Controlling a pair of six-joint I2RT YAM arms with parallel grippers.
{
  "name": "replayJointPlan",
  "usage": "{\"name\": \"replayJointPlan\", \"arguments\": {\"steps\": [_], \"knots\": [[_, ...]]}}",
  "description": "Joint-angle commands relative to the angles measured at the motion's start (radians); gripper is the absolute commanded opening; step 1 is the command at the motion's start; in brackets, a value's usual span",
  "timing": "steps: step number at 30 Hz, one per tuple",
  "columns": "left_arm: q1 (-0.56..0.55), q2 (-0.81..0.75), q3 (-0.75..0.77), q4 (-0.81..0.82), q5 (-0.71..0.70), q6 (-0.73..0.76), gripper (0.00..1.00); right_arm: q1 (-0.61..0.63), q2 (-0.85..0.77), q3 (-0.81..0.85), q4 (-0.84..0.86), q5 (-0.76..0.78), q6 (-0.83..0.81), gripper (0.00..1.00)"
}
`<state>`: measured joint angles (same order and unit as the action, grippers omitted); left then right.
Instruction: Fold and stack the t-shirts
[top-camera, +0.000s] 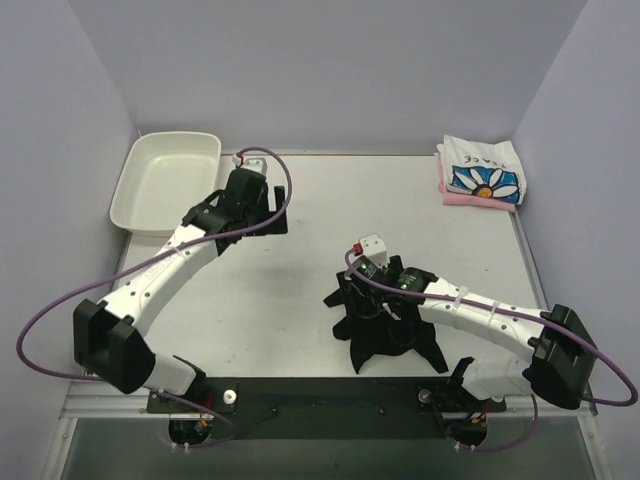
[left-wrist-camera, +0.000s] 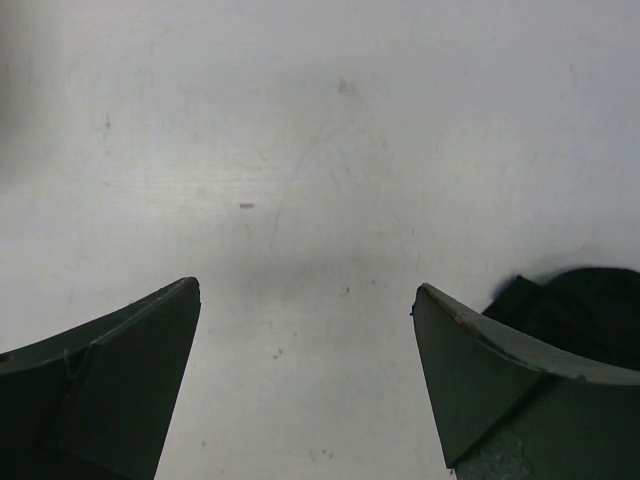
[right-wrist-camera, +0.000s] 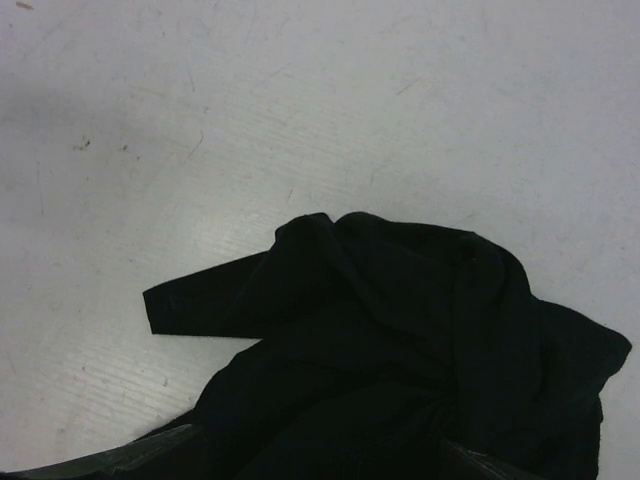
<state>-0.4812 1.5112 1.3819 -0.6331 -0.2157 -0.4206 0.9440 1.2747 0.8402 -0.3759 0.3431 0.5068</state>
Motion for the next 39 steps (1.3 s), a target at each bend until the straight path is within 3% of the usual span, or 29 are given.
{"name": "replayJointPlan", "arguments": {"steps": [1, 3, 6, 11, 12, 19, 23, 24, 27, 31, 35, 39], "knots": [[-0.078, -0.152, -0.165, 0.01, -0.062, -0.107, 0.98, 0.024, 0.02, -0.003, -0.081, -0.012, 0.045, 0.97], [-0.112, -0.21, -0.231, 0.012, -0.068, -0.128, 0.98, 0.032, 0.031, -0.004, -0.098, -0.007, 0.064, 0.92], [-0.174, -0.253, -0.285, 0.026, -0.088, -0.144, 0.97, 0.039, 0.054, 0.007, -0.124, 0.013, 0.076, 0.71], [-0.235, -0.267, -0.299, 0.01, -0.133, -0.15, 0.97, 0.038, 0.159, 0.069, -0.136, 0.054, 0.078, 0.21], [-0.24, -0.269, -0.3, 0.013, -0.134, -0.149, 0.98, 0.039, 0.176, 0.086, -0.136, 0.078, 0.075, 0.0], [-0.258, -0.316, -0.302, -0.017, -0.163, -0.136, 0.98, 0.033, 0.281, 0.327, -0.144, 0.134, -0.046, 0.0], [-0.26, -0.359, -0.296, -0.034, -0.174, -0.136, 0.97, 0.0, 0.368, 0.667, -0.211, 0.113, -0.194, 0.0], [-0.26, -0.371, -0.294, -0.037, -0.174, -0.136, 0.97, -0.01, 0.388, 0.861, -0.236, 0.1, -0.218, 0.0], [-0.263, -0.387, -0.291, -0.046, -0.182, -0.133, 0.97, -0.04, 0.465, 1.206, -0.3, 0.042, -0.318, 0.0], [-0.263, -0.394, -0.3, -0.043, -0.189, -0.127, 0.98, -0.065, 0.522, 1.562, -0.357, -0.047, -0.384, 0.0], [-0.261, -0.391, -0.317, -0.028, -0.192, -0.121, 0.98, -0.091, 0.445, 1.591, -0.359, -0.058, -0.39, 0.0], [-0.261, -0.384, -0.323, -0.004, -0.183, -0.121, 0.97, -0.131, 0.251, 1.238, -0.304, 0.017, -0.357, 0.0]]}}
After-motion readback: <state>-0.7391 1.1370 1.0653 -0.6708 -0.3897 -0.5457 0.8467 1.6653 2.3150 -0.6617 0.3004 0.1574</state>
